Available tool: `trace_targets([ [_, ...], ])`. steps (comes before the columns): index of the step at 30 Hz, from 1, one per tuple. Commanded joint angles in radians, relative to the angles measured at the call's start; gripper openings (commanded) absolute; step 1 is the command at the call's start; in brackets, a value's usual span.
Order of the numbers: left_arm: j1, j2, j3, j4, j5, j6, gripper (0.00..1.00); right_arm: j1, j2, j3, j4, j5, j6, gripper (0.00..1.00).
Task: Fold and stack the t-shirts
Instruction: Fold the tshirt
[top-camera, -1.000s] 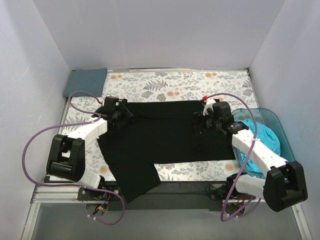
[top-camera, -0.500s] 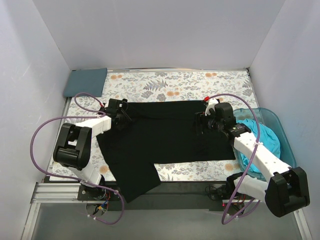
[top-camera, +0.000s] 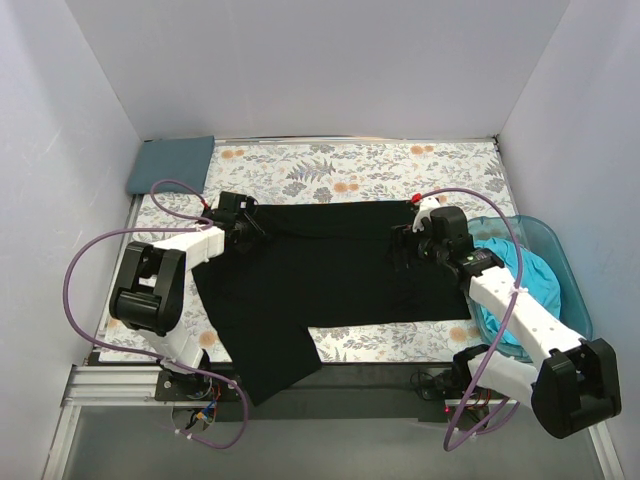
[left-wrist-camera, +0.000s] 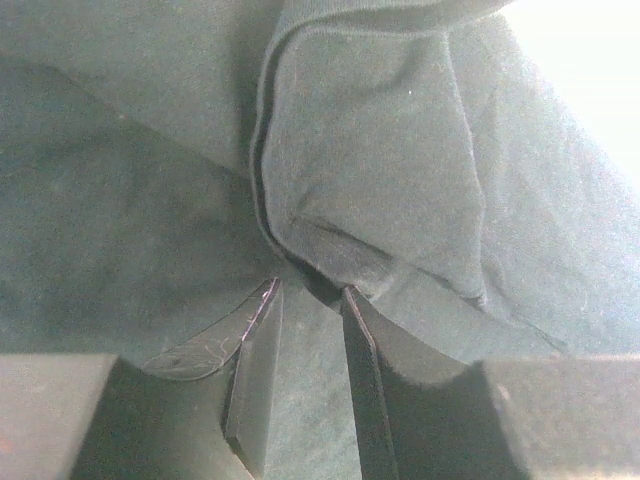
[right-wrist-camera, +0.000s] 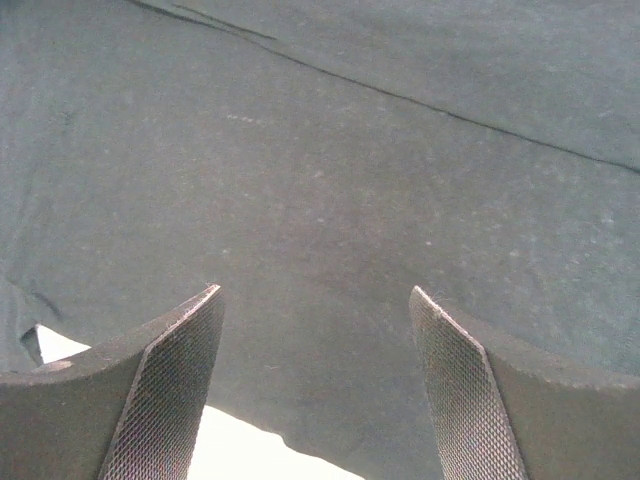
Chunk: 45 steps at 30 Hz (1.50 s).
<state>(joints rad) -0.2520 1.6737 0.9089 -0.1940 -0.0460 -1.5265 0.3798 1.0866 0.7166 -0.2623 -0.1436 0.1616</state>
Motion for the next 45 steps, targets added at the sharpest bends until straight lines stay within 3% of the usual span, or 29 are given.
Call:
trace_targets([
  [1, -0.004, 0.015, 0.033, 0.015, -0.017, -0.011, 0.3, 0.001, -0.036, 0.0, -0.011, 0.051, -0.007, 0.68],
  [12, -0.004, -0.095, -0.021, 0.019, -0.012, -0.061, 0.34, -0.001, -0.096, 0.01, -0.041, 0.139, -0.007, 0.73],
  [17, -0.004, -0.14, -0.053, 0.03, -0.04, -0.08, 0.4, -0.001, -0.116, 0.015, -0.055, 0.211, -0.002, 0.81],
  [23, -0.004, -0.111, -0.039, 0.031, -0.06, -0.089, 0.43, -0.001, -0.159, 0.006, -0.069, 0.271, 0.006, 0.9],
  [30, -0.004, -0.042, -0.01, 0.033, -0.068, -0.092, 0.41, -0.001, -0.18, -0.006, -0.072, 0.283, 0.0, 0.91],
  [37, -0.004, 0.003, 0.031, 0.047, -0.064, -0.078, 0.29, -0.001, -0.182, -0.012, -0.072, 0.283, -0.005, 0.91],
  [42, -0.004, 0.008, 0.041, 0.045, -0.052, -0.073, 0.04, -0.002, -0.186, -0.019, -0.072, 0.283, -0.008, 0.91],
  [45, -0.004, -0.014, 0.032, 0.044, -0.041, -0.073, 0.0, -0.002, -0.191, -0.02, -0.072, 0.283, -0.01, 0.91],
])
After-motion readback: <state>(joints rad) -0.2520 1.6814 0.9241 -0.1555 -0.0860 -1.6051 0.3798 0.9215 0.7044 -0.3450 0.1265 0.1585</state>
